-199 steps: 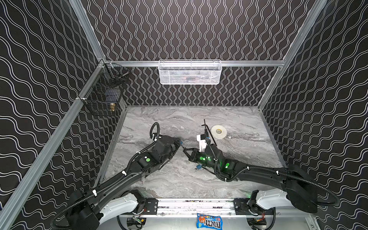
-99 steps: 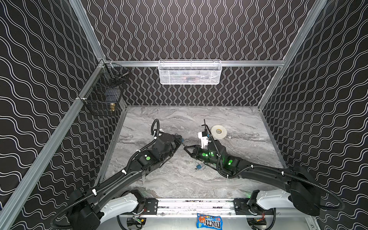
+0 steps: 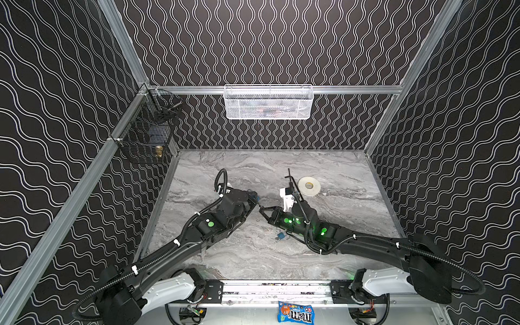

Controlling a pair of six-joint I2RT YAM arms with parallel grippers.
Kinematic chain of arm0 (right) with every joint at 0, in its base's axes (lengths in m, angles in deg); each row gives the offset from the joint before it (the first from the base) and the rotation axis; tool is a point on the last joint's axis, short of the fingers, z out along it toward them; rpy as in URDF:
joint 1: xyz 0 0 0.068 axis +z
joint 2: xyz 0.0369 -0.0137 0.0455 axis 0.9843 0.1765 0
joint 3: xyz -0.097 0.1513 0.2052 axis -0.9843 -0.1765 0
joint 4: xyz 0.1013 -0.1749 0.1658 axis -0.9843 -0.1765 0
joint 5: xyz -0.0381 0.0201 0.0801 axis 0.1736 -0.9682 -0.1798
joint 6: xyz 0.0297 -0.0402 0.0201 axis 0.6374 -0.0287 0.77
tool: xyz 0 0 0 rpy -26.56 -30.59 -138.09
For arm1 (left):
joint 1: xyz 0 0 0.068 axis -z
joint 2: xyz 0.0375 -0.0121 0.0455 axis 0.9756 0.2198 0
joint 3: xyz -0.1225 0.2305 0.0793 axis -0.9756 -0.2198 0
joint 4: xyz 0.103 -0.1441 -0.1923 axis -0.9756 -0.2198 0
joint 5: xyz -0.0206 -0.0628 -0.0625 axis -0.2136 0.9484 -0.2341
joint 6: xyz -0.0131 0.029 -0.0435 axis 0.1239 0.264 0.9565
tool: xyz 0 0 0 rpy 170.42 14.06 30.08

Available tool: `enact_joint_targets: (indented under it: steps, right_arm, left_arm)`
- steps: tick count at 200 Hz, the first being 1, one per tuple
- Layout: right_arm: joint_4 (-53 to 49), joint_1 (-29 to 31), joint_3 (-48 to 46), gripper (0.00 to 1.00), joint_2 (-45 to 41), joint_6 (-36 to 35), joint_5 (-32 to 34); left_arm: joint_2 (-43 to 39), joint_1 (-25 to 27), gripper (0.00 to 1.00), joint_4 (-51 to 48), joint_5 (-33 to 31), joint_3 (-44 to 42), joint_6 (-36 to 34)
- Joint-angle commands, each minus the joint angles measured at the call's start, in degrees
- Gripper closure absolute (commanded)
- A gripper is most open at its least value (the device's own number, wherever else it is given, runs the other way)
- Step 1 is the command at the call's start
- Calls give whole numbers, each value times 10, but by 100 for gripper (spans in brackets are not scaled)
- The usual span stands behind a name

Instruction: Unlock with the key

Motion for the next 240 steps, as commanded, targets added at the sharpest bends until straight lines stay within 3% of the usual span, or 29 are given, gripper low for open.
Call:
enact_joint_targets:
  steps: [1, 55, 127, 240]
  right_arm:
    - [61, 0, 0, 100, -10, 5, 1]
    - [-19, 3, -12, 100, -31, 11, 23]
    - [0, 22, -40, 100, -46, -24, 34]
    - [2, 21, 0, 100, -30, -50, 48]
  left_arm:
    - [-3, 4, 100, 7, 23, 5, 8]
    - [-4, 4, 100, 1, 2, 14, 14]
    - [-8, 3, 100, 2, -24, 26, 9]
    - [-14, 4, 100, 3, -16, 21, 9]
